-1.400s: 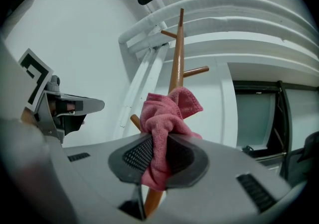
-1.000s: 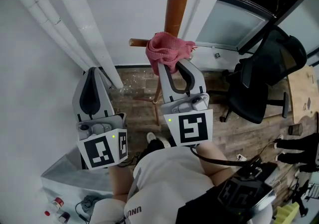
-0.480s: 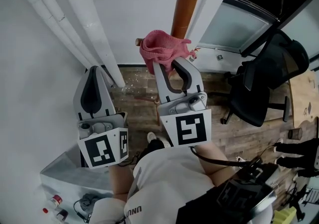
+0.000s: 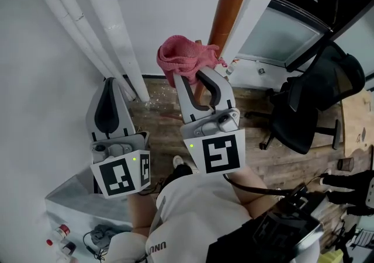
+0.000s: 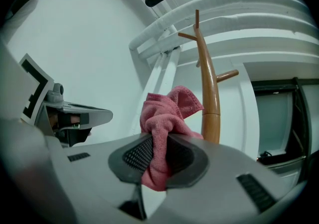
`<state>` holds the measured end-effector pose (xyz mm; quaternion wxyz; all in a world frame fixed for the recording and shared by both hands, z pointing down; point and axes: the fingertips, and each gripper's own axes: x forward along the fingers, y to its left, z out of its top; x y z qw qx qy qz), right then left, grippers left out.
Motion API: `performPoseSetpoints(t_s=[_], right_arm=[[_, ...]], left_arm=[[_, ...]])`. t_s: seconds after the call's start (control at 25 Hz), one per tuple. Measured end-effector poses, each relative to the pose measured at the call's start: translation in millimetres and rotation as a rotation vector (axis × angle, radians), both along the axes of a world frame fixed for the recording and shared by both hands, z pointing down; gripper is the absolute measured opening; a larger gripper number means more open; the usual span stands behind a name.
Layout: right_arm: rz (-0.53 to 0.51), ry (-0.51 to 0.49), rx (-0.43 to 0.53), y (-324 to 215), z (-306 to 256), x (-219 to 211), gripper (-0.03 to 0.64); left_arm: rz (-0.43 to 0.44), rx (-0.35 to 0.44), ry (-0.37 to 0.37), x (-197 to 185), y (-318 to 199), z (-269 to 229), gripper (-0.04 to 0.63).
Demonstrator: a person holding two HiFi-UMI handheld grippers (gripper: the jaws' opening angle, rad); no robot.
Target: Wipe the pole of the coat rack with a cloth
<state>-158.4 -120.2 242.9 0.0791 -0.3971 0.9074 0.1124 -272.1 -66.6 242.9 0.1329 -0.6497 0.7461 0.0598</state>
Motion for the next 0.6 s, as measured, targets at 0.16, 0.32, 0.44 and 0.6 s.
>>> performPoseSetpoints(t_s=[0.16, 0.32, 0.44, 0.6], right_arm=[[-0.023, -0.002, 0.002, 2, -1, -6, 0.071], [-0.046, -0.004, 0.006, 5, -3, -12, 0.071], [-0.068, -0.005, 0.007, 8, -5, -18, 0.071], [-0.099, -0.010, 0.010, 11, -8, -18, 0.071]], left_arm=[[-0.014, 0.001, -0.001, -3, 2, 0, 0.015], [-0.027, 0.004, -0.005, -6, 3, -1, 0.015], [-0.041, 0.005, -0.010, -9, 5, -3, 0.015], [-0.062, 0.005, -0.017, -7, 8, -4, 0.015]])
